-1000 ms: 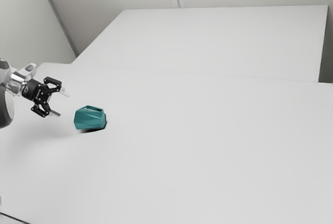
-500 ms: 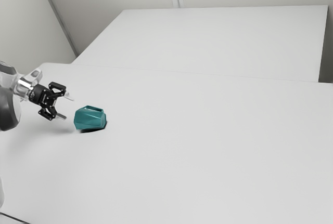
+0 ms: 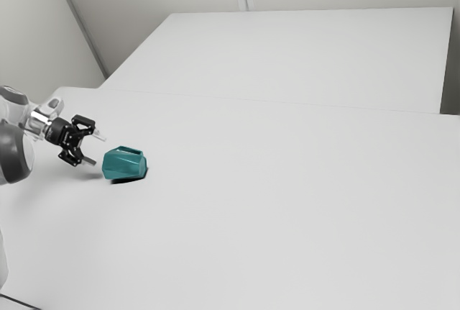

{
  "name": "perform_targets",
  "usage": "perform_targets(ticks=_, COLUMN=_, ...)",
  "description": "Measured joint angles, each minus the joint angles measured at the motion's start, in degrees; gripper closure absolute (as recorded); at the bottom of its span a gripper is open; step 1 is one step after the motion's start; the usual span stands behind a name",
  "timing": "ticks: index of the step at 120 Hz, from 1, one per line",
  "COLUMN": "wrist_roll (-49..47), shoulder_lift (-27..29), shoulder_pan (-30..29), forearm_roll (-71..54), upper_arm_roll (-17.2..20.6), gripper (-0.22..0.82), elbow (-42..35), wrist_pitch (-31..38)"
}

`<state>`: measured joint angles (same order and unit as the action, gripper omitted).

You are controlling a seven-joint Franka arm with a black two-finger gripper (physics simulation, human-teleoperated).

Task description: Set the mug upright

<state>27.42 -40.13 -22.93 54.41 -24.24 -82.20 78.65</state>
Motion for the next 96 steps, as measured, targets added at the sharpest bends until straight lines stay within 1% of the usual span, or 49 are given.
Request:
perform_targets(ticks=23, wrist_roll=0.51, shoulder_lift=-0.62, shoulder_pan=-0.02, forearm_roll=0.70, upper_arm_roll=0.61, gripper=0.00, elbow=0.19, wrist_pitch=0.33)
perform_targets(ticks=59, wrist_roll=0.62, shoulder_lift=-2.34, shoulder_pan=0.07, forearm_roll=1.75, upper_arm_roll=2.06, gripper=0.00, elbow=3.82, wrist_pitch=1.02)
perform_targets(ticks=96, wrist_roll=0.00, shoulder_lift=-2.28, shoulder_pan=0.76, forearm_roll=2.04, upper_arm_roll=4.25, gripper=0.00, elbow=3.40, wrist_pitch=2.51)
